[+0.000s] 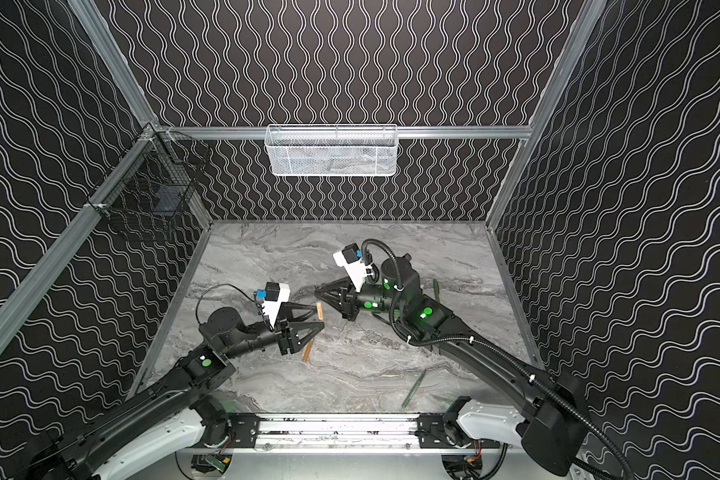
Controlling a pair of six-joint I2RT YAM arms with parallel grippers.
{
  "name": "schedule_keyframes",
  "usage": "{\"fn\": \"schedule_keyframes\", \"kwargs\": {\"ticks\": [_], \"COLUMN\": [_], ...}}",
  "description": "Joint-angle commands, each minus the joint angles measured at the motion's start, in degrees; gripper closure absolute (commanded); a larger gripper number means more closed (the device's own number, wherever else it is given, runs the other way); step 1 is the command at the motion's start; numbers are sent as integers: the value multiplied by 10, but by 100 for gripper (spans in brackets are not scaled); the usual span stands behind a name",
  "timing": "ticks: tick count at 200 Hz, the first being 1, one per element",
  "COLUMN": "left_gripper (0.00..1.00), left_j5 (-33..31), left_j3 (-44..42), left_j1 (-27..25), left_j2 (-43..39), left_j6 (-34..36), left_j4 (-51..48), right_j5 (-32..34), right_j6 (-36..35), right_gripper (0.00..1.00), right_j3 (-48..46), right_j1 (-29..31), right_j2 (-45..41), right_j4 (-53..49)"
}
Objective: Insert the pens into the pen caps
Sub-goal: 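Lift the pen toward the left gripper while the left gripper opens, then close the left gripper on the pen and open the right gripper, then move the right gripper to the tan cap while the left holds the pen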
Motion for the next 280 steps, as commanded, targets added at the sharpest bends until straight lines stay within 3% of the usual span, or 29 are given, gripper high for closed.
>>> {"fn": "schedule_keyframes", "kwargs": {"ticks": [1,24,106,141,163,237,280], "left_gripper": [45,58,85,100,100,100,100], "left_j5": [33,45,69,35,-7,-250,-245], "left_j3": [6,7,16,26,34,91,126], "left_j1": [0,0,1,1,0,9,13], "left_j2": [7,9,29,16,-2,-90,-115], "left_j6": [-13,-16,-21,-8,3,64,83], "left_j4": [42,49,59,10,-44,-365,-447], "right_j5": [-31,-33,-37,-23,9,104,160], "right_j6": [3,3,2,6,9,44,94], "right_gripper": [85,85,84,74,59,53,54], "right_j3": [-11,-20,-29,-33,-26,15,93], "right_j1": [1,2,4,4,4,-14,-59], "right_j2": [-13,-20,-22,-16,-5,89,232], "right_j4": [66,78,93,93,71,-49,-203]}}
